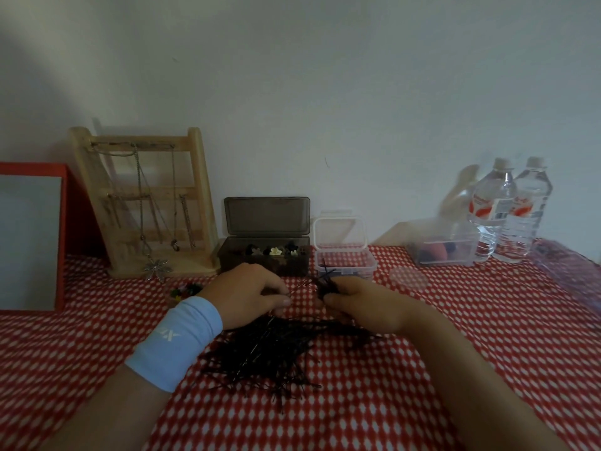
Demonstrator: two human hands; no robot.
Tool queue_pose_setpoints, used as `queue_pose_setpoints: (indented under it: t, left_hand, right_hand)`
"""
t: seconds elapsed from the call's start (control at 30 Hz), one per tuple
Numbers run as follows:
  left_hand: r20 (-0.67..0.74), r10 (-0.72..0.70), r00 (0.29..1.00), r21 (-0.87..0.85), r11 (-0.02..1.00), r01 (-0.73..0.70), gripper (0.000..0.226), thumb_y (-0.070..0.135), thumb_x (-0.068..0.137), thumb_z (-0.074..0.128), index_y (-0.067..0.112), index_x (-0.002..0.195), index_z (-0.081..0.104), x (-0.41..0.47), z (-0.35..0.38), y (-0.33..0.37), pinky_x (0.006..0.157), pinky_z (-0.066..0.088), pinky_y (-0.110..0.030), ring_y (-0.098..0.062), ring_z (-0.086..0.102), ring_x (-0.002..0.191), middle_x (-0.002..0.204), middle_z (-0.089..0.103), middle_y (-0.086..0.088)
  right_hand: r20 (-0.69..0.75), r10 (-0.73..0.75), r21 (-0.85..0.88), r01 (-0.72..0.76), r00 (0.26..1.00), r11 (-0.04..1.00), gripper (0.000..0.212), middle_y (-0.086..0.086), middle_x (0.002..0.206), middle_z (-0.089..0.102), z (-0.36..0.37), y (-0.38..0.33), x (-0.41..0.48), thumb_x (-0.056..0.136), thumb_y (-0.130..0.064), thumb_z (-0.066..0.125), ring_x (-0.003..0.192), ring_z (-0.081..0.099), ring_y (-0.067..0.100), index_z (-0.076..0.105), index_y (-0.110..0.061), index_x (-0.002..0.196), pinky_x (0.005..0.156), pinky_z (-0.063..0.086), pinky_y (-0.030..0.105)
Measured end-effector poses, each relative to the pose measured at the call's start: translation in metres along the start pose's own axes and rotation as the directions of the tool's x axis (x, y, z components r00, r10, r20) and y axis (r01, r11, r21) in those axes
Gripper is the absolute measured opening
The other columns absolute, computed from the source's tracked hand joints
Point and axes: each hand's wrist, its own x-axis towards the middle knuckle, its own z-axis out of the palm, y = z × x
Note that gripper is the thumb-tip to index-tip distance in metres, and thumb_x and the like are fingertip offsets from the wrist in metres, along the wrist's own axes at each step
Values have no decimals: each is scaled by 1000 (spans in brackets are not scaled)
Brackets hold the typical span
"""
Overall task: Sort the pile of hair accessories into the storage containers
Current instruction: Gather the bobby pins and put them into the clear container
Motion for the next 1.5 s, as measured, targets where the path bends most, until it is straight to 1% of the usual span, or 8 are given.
queue_pose_setpoints:
  t: [0.2,0.37,0.57,0.8,1.03,1.13,1.27,1.5]
  left_hand:
    - [-65,-41,997,71,996,45,16,42,93,59,41,79,68,-2,-8,-4,86,53,-32,3,62,83,84,68,24]
    - [17,-34,999,29,999,33,16,43,91,61,37,82,73,-1,3,4,81,53,-27,2,64,77,81,71,19]
    - [203,-23,979,24,1000,18,12,44,88,66,37,94,73,-3,3,8,84,43,-16,4,58,93,97,65,25]
    - [-202,-21,979,-291,956,-39,12,38,93,61,37,102,68,1,6,17,84,46,-15,7,61,94,100,68,20]
    - [-250,-88,964,-501,864,-51,11,23,91,66,25,97,74,7,24,24,90,53,-30,-1,67,89,92,74,9]
    - [-342,-100,934,-514,852,-97,25,24,98,55,32,119,63,5,17,24,97,46,-23,5,60,105,112,67,18]
    - [-199,61,978,-575,801,-167,41,24,103,44,33,143,45,2,17,32,107,33,-11,11,46,125,136,52,22]
    - [-330,-28,944,-572,801,-176,27,14,95,59,32,116,64,3,9,34,84,42,-2,11,62,98,104,70,18]
  right_hand:
    - [155,-36,475,-43,987,879,22,-4,68,37,-2,3,3,91,-32,42,61,32,12,47,-12,87,65,35,31]
    - [-26,34,338,-23,999,941,43,-11,62,50,9,4,9,86,-68,54,58,46,8,56,-30,65,68,42,32]
    - [-99,-47,401,83,994,912,41,2,61,39,11,-2,7,107,-36,39,54,36,15,43,-16,71,57,38,29]
    - [-44,-102,518,109,994,848,37,4,65,36,14,-6,4,107,-33,39,58,38,19,53,-14,78,69,40,39]
    - [-74,-58,592,90,996,801,36,-2,62,30,14,-4,5,105,-40,42,55,32,15,47,-18,77,59,40,31]
    - [8,-56,700,34,998,713,34,-3,65,30,14,-6,4,105,-41,40,57,31,13,40,-20,78,59,42,30]
    - [163,-110,763,-55,980,644,23,-3,70,40,18,-7,3,99,-35,49,62,37,13,46,-19,83,67,42,32]
    - [129,-151,802,-14,980,597,20,-1,72,43,21,-11,3,104,-20,40,65,42,15,50,-14,88,66,47,30]
